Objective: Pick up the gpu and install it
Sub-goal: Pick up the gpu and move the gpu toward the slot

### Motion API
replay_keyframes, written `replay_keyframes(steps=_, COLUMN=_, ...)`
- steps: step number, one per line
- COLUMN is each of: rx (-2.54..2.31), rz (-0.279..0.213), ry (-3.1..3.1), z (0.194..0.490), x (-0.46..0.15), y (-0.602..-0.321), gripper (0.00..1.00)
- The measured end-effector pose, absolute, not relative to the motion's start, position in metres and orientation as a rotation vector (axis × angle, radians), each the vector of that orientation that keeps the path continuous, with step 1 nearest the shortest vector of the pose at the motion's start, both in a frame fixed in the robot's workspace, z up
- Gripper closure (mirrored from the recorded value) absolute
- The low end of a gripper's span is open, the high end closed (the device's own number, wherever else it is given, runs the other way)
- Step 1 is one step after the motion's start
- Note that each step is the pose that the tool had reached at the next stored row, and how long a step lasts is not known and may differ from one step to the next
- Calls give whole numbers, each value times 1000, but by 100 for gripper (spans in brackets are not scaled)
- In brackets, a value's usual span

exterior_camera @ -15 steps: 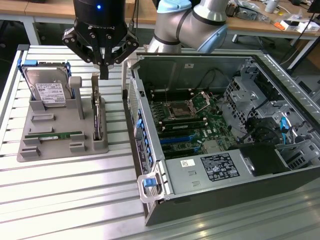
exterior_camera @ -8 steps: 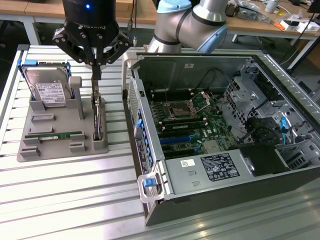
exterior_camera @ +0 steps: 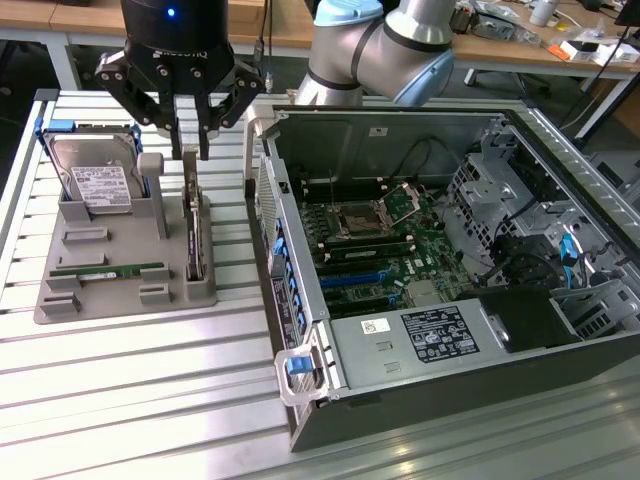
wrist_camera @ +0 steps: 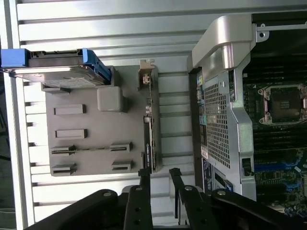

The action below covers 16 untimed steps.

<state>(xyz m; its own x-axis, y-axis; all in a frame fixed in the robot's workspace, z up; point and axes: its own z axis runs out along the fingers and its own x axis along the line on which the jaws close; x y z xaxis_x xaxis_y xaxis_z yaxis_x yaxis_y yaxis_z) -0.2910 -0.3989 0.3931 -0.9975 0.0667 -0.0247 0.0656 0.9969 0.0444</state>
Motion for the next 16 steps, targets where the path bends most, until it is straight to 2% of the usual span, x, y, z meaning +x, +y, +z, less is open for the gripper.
replay_keyframes(steps=1, rx=103, rz=68, ry=3113, z=393, x=-291, y=-399, gripper=64)
replay_keyframes(steps=16, rx=103, rz=68, ry=3113, z=384, x=-291, y=-399, gripper=64)
